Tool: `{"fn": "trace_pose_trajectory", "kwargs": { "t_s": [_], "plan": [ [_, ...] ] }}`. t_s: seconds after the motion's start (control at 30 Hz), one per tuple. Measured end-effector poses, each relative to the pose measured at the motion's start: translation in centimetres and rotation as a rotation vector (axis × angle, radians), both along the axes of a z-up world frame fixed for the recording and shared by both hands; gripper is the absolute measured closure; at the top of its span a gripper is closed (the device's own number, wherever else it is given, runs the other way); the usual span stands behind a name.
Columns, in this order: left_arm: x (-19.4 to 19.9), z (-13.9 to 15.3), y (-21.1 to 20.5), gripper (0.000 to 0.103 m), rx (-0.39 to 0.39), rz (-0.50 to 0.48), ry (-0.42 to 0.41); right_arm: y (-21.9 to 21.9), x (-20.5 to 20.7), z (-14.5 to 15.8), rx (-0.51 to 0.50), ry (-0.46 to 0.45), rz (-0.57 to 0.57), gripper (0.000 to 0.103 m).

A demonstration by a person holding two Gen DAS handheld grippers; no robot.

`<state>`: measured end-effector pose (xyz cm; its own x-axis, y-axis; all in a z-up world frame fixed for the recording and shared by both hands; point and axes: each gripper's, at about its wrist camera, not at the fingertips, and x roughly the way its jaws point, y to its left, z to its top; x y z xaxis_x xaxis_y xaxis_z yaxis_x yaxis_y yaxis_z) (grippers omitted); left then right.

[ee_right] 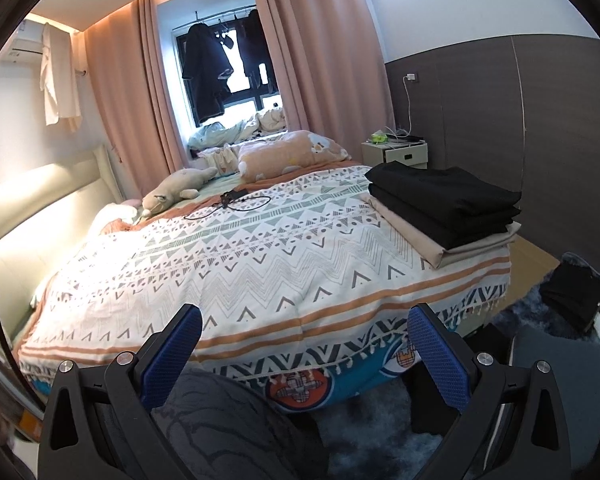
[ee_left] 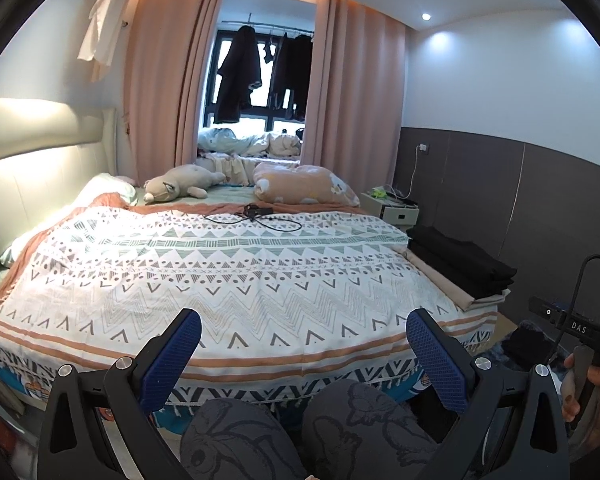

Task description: Fold large clothes

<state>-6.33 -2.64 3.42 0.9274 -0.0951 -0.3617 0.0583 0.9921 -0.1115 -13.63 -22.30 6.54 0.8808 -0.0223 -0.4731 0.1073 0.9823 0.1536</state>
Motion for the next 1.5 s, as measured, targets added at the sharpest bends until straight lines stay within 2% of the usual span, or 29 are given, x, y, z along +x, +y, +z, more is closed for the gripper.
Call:
{"fn": "trace_pose_trajectory", "kwargs": {
  "t_s": [0.47,0.7,1.0,1.5],
  "plan": [
    [-0.1,0.5,-1.1,0.0,0.028,0.0,-0.025,-0.2,0.0,-0.6,0.017,0.008,0.0,0.0],
    [-0.1,0.3,-1.2,0.0,0.018,-0.025,-0.008,-0.1,-0.3,-0.8,0.018,0.014,-0.008,0.0],
    [-0.2,0.1,-1.3,0.0,0.02,-0.003,0.008,-0.1,-0.5,-0.8,0.019,0.013,-0.009,0.0],
    [-0.9,0.4,-1.2,0.0,0.023,0.014,-0.022,0.0,-0.6,-0.8,0.02,0.014,-0.012,0.0]
  ]
}}
